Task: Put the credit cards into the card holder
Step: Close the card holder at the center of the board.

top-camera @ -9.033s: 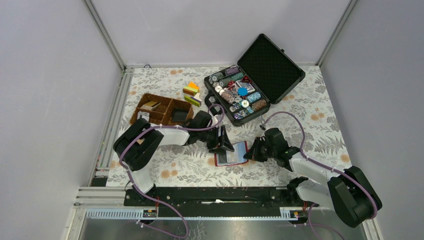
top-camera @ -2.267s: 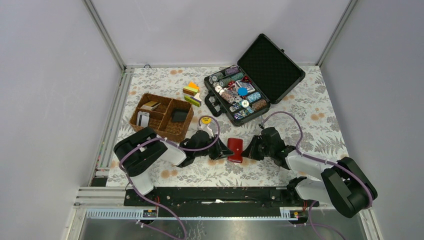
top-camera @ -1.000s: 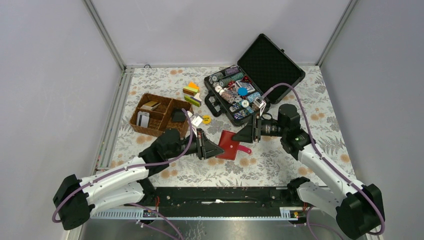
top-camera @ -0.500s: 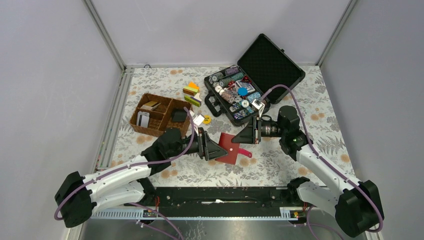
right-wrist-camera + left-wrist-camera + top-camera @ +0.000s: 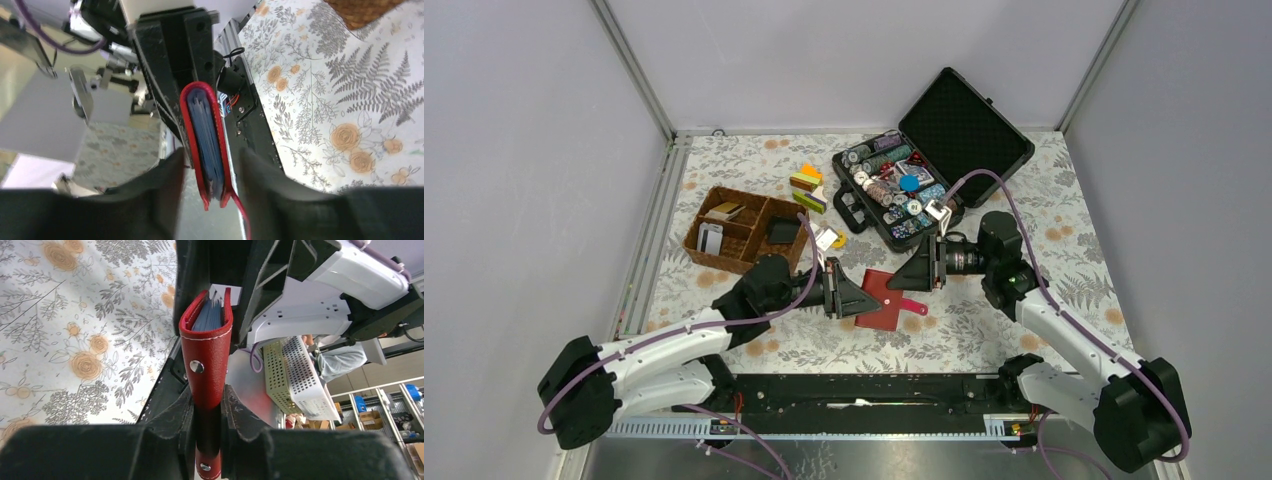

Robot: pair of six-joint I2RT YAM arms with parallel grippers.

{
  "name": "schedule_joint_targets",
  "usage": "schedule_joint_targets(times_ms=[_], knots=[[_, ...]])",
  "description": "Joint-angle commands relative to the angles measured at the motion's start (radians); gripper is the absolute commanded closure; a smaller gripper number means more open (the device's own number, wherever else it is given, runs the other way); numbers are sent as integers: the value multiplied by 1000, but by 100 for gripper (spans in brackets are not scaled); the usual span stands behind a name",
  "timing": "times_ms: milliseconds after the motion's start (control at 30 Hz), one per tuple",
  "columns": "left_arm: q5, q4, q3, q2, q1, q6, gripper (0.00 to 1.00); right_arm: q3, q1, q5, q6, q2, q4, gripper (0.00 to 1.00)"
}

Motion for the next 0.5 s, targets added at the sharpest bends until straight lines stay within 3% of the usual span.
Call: schedule_joint_targets(times_ms=[0,67,167,300,467], knots=[[-56,-19,27,-54,4,62,100,65,5,124,-148,-24,-221,38],[-87,-115,60,-89,20,106,100,78,4,214,-208,-42,-310,24],[-152,-357,163,-120,59,211,100,71,4,341,-240,-77,-365,16],[-106,-640,315,-100,222,334,100,33,4,466,-219,-108,-354,14],[5,-764,433,-52,409,441,100,-35,10,499,-88,-87,-145,15]])
